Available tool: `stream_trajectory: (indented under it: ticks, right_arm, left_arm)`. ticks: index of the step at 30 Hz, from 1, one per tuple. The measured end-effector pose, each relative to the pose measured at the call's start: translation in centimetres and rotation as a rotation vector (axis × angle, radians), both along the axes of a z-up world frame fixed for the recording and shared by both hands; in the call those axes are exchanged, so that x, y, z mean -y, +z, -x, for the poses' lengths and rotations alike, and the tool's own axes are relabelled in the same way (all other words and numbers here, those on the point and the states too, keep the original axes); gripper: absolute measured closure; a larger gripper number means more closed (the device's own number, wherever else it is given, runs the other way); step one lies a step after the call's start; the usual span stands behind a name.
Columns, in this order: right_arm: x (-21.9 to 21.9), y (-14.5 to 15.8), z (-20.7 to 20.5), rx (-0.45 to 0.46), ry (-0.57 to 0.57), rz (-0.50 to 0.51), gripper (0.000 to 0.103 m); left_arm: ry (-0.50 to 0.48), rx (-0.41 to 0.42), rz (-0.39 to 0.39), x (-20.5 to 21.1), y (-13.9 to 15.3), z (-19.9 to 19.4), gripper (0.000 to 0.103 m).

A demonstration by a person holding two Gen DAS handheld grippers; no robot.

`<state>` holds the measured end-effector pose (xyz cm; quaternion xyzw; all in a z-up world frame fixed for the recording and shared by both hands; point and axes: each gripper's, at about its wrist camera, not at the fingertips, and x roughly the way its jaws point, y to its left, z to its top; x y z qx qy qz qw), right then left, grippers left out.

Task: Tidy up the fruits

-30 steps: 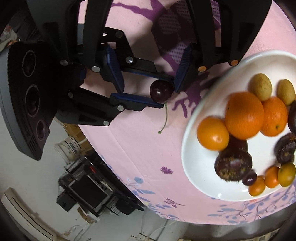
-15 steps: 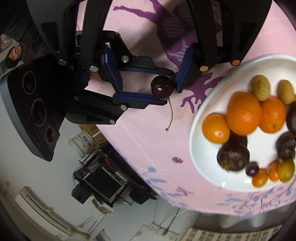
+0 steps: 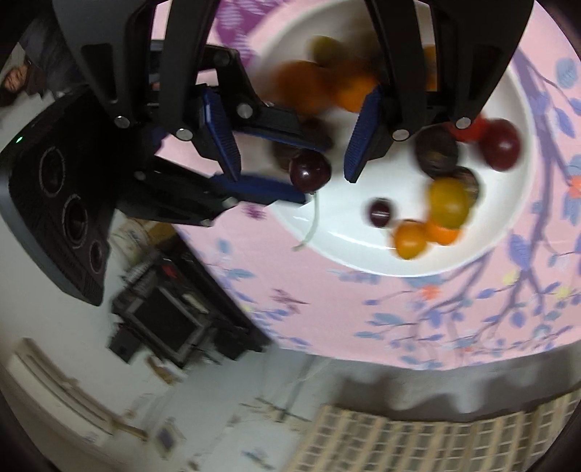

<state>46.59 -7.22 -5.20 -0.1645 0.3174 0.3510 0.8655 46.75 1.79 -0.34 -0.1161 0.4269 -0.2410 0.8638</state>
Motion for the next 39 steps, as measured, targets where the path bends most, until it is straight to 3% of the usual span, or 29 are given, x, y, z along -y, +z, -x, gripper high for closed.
stream_trajectory:
  ticks: [1, 3, 5, 7, 9, 15, 23, 30, 39]
  right_arm:
    - [-0.3, -0.2, -0.1, -0.005, -0.019, 0.000, 0.046]
    - [-0.4, -0.1, 0.7, 0.006, -0.049, -0.015, 0.032]
    - [0.0, 0.1, 2.1, 0.014, -0.056, -0.020, 0.027]
    - [0.3, 0.8, 4.1, 0.035, -0.087, -0.006, 0.013]
    - [0.9, 1.7, 6.6, 0.045, -0.114, -0.015, 0.005]
    - [2.6, 2.9, 12.6, 0.058, -0.237, -0.024, 0.004]
    - [4.1, 0.3, 18.6, 0.096, -0.346, -0.044, 0.004]
    - [4.2, -2.4, 19.2, 0.032, -0.336, -0.040, 0.004]
    - [4.1, -3.7, 18.5, -0.014, -0.354, -0.029, 0.004]
  left_arm:
    - [0.039, 0.009, -0.042, -0.4, -0.1, 0.0, 0.034]
    - [0.108, 0.029, -0.098, -1.4, -0.1, 0.7, 0.018]
    - [0.192, 0.061, -0.151, -2.8, 0.2, 2.0, 0.014]
    - [0.251, 0.080, -0.172, -3.9, 0.6, 3.5, 0.014]
    - [0.296, 0.108, -0.191, -4.5, 1.2, 5.3, 0.012]
    - [0.361, 0.212, -0.288, -4.7, 3.6, 13.6, 0.005]
    - [0.406, 0.214, -0.362, -5.0, 2.2, 21.4, 0.005]
    - [0.449, 0.186, -0.387, -5.8, 0.0, 22.7, 0.005]
    - [0.452, 0.183, -0.403, -5.9, -0.8, 22.5, 0.005]
